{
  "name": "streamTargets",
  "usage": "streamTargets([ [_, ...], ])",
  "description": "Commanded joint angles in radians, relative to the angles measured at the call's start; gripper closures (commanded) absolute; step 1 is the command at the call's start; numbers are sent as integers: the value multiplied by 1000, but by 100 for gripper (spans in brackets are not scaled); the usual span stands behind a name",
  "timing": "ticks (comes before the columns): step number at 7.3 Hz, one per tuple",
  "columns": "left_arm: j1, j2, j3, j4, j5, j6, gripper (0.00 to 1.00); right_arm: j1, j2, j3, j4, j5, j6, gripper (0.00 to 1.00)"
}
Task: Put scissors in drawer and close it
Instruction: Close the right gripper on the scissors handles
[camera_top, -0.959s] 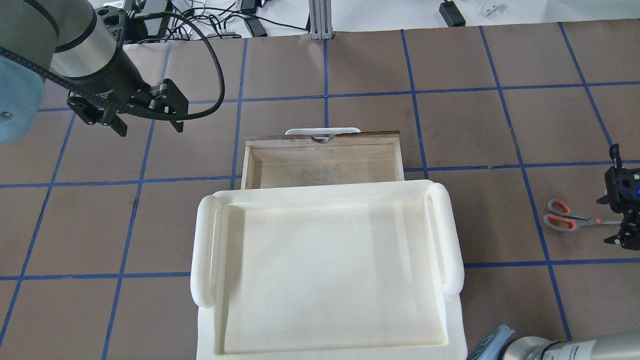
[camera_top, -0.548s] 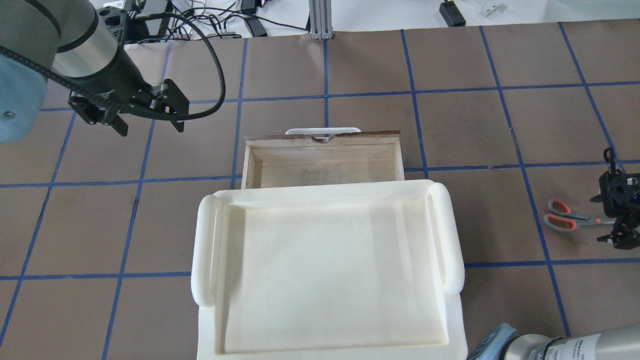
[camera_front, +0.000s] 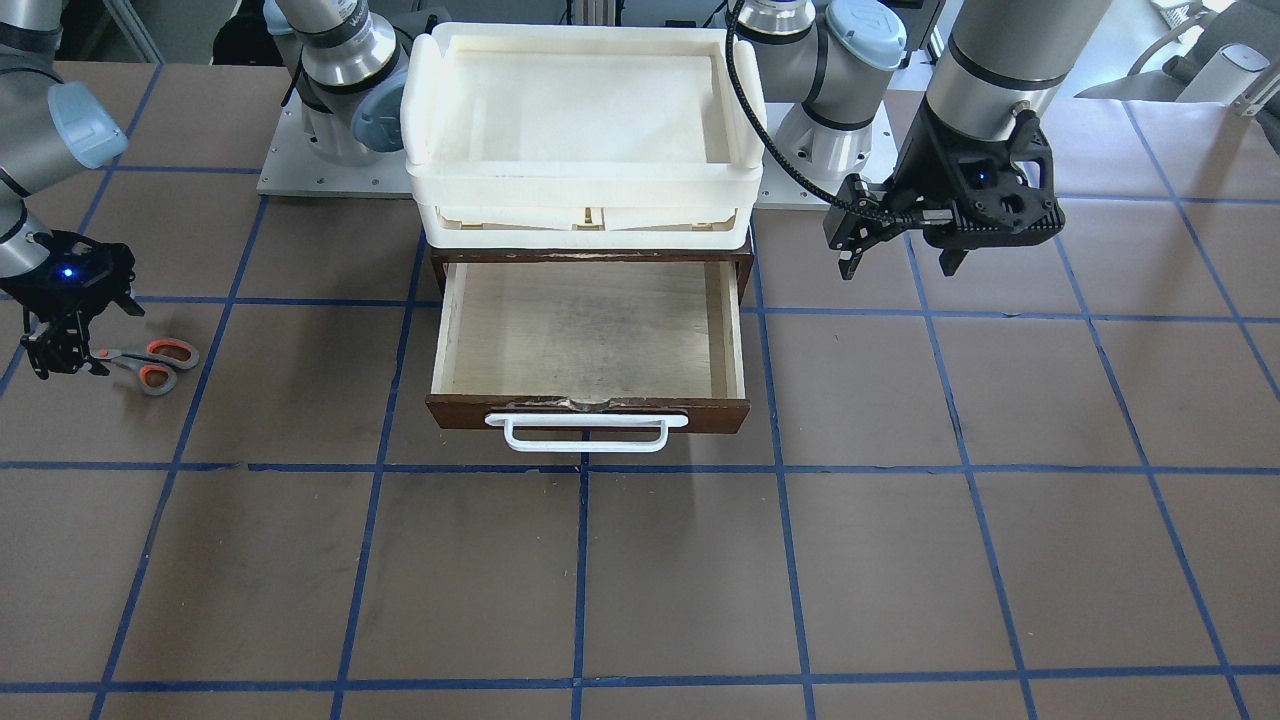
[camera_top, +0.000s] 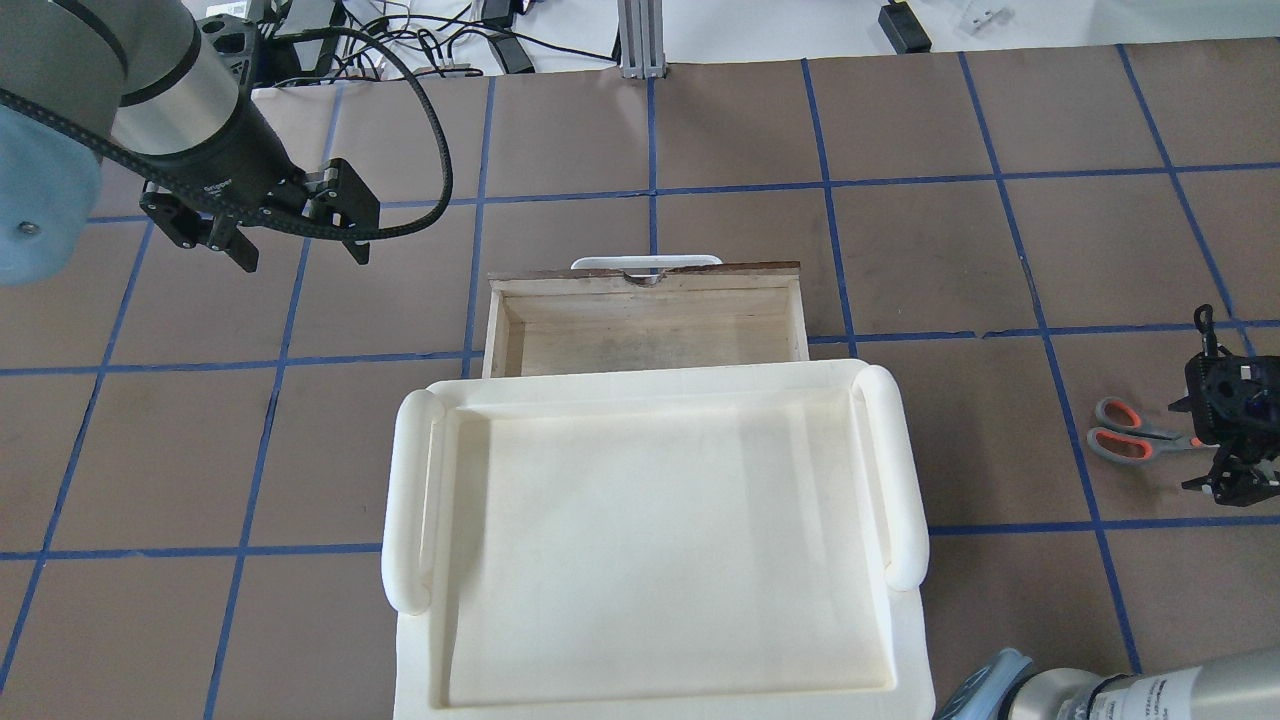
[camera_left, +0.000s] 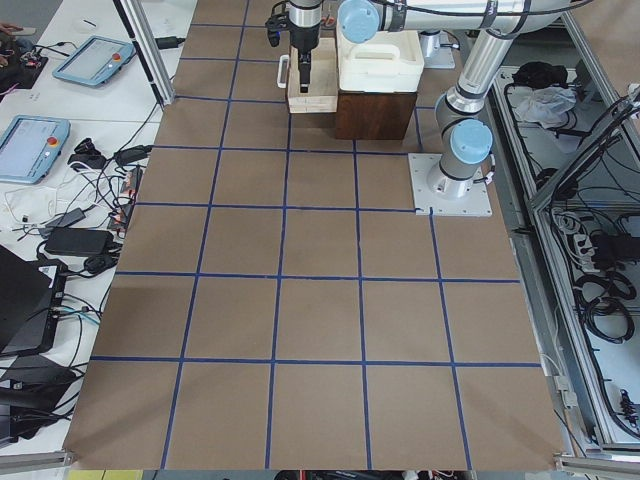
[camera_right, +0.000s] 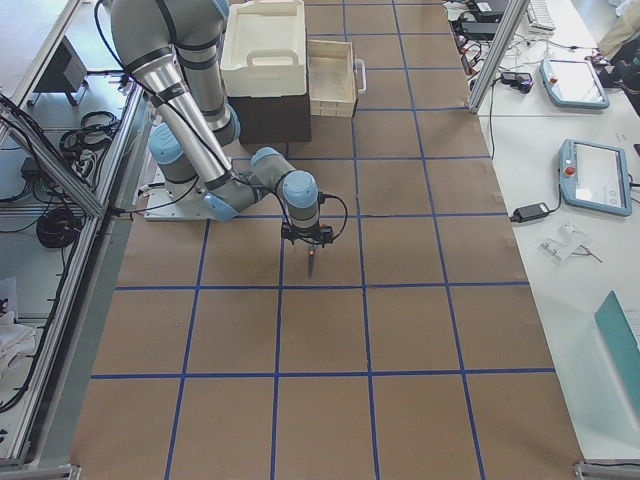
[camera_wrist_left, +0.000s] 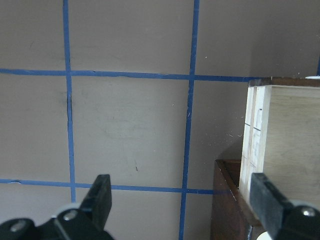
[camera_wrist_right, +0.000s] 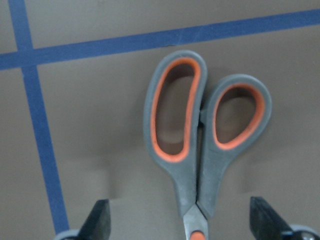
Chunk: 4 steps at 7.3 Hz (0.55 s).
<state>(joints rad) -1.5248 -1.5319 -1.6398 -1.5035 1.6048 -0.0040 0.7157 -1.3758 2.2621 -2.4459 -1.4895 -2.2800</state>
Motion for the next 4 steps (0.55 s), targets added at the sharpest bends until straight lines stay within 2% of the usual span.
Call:
streamTargets([
  [1,0,1,0,0,1,-2,0,1,27,7,-30,-1,-1,8],
  [4,0,6,0,-1,4,-1,0,4,40,7,-56,-3,1,30],
])
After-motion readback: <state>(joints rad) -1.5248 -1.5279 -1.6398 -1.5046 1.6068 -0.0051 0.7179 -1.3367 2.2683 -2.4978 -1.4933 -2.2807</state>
